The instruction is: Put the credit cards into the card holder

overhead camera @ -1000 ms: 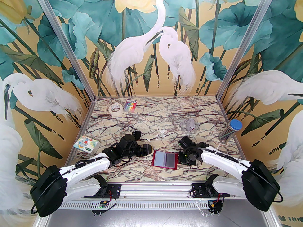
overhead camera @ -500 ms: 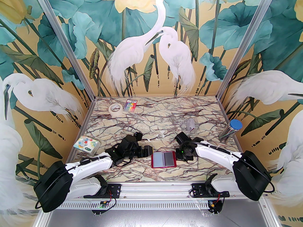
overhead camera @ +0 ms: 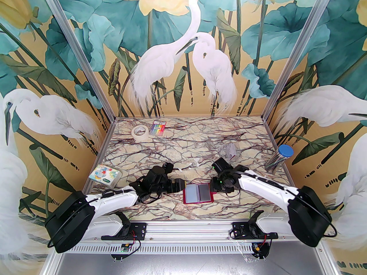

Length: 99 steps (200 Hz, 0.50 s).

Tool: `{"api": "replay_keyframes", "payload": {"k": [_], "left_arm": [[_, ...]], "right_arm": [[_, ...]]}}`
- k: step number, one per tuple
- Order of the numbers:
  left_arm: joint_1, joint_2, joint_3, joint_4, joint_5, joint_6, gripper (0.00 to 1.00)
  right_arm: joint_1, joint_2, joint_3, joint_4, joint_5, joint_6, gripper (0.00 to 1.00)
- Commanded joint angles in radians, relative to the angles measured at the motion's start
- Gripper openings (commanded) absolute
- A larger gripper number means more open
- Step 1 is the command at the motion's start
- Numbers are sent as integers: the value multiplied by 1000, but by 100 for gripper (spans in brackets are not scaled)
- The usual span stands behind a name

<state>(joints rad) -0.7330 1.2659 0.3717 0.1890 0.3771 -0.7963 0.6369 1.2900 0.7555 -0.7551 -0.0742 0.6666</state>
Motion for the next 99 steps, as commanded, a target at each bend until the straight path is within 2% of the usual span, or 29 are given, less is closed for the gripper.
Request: {"api": "replay_keyframes", "payload": {"k": [1, 24, 44, 74, 99], "left_arm": [[2, 29, -32, 113, 38, -30, 80], [-7, 56, -46, 156, 36, -54, 75], [-27, 81, -28, 149, 28, -57, 68], [-88, 99, -2, 119, -33, -46, 67], [-94, 110, -7, 142, -44, -47, 67]], "right_arm": [[-40, -20, 86, -71, 68, -55, 48], [-119, -16, 186, -119, 90, -125, 49], [-208, 18, 281, -142, 97, -193, 49], [-331, 125, 405, -164, 93, -278, 49], [-395, 245, 526, -192, 122, -341, 49]]}}
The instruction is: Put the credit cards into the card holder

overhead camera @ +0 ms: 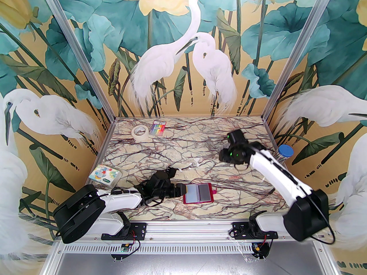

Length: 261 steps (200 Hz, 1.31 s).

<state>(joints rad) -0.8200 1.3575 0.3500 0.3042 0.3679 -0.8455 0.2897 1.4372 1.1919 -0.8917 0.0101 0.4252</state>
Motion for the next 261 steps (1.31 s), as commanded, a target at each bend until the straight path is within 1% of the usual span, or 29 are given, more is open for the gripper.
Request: {"api": "replay_keyframes", "payload": {"k": [1, 22, 49, 72, 89, 139, 199, 261], "left_arm": [[-7, 19, 15, 27, -34, 2, 67], [-7, 51, 13, 50, -27, 0, 66], [-8, 80, 21, 63, -14, 5, 64], [-7, 86, 19, 65, -15, 11, 63], [-7, 89, 19, 65, -15, 14, 63], [-7, 91, 18, 65, -19, 17, 63], [-7, 98, 20, 65, -21, 18, 63], [-7, 102, 21, 64, -20, 17, 63]], "right_arm": [[-50, 102, 94, -56, 39, -101, 49], [-78, 193, 191, -83, 70, -132, 49], [-120, 303, 285, -104, 79, -155, 51], [-128, 388, 355, -122, 77, -180, 52], [-130, 435, 389, -142, 106, -188, 52], [-145, 502, 431, -155, 113, -200, 52], [-150, 541, 439, -168, 121, -212, 51], [-149, 574, 447, -173, 161, -212, 51]]}}
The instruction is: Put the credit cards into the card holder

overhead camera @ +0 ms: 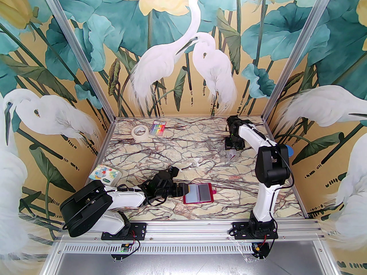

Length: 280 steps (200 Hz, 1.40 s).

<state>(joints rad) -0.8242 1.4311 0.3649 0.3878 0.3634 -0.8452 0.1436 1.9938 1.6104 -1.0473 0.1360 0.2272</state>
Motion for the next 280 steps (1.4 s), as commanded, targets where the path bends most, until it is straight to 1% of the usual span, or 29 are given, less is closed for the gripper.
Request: {"api": "replay_keyframes", "payload": {"k": [1, 139, 177, 236, 280], "left_arm": [[-3, 29, 6, -20, -16, 18, 63], [-3, 49, 19, -26, -8, 19, 63], [-3, 54, 23, -31, -7, 20, 63], [-3, 57, 27, -36, -9, 18, 63], [-2, 66, 35, -40, -5, 21, 63]], "right_arm": [[-4, 18, 29, -17, 36, -14, 51], [-4, 46, 49, -39, 85, -9, 47], [-3, 42, 55, -45, 119, -4, 46], [-4, 27, 57, -49, 122, -1, 46], [-1, 10, 56, -57, 131, 1, 43]]}}
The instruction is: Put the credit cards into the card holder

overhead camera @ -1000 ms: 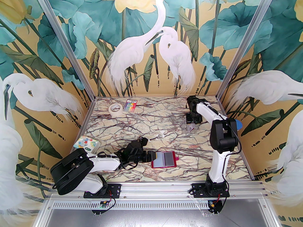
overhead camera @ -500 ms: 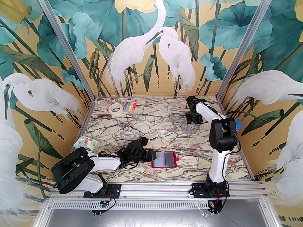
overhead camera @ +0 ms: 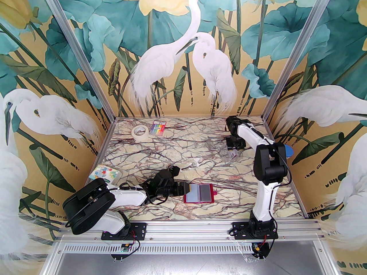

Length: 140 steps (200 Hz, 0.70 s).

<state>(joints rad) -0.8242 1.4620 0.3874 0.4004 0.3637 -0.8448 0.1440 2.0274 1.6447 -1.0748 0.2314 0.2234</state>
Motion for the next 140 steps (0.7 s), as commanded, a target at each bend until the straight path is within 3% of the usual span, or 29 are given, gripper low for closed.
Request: {"api": "replay_keyframes", "payload": {"k": [1, 140], "left_arm": [[-2, 36, 13, -53, -6, 22, 63], [-3, 35, 13, -61, -10, 21, 63]], "right_arm": [[-2, -24, 21, -30, 35, 5, 43], [1, -48, 29, -50, 75, 17, 37]]}}
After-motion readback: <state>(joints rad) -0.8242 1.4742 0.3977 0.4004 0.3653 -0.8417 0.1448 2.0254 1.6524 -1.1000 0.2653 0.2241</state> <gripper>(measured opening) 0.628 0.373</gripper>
